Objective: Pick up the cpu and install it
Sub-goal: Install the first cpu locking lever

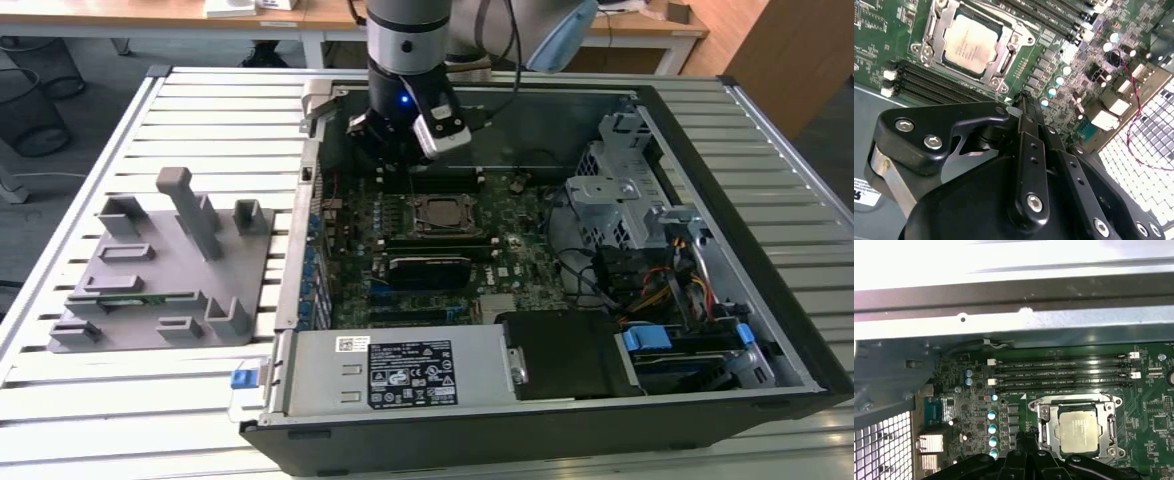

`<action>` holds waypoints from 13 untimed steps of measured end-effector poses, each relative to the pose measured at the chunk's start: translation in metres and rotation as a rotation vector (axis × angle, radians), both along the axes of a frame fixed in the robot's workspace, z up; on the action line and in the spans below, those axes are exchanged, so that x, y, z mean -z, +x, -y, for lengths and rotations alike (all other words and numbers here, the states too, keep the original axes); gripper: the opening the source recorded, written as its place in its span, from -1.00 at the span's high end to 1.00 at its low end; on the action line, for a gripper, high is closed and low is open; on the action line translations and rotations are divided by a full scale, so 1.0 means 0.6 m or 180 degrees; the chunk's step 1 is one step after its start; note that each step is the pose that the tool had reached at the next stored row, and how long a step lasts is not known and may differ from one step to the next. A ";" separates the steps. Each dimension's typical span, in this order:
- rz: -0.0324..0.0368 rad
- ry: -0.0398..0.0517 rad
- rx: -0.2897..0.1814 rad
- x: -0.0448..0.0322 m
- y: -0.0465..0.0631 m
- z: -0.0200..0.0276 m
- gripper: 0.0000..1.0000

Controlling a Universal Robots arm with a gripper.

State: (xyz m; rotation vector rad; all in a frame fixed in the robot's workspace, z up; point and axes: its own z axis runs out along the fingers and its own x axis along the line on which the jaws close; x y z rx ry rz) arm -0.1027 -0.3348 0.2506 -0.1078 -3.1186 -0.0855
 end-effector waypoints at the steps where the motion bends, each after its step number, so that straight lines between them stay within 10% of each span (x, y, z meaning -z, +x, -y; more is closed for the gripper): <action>1: 0.0001 0.0000 0.0000 -0.001 -0.001 -0.0015 0.76; 13: 0.0003 0.0000 0.0000 -0.003 -0.006 -0.0283 0.76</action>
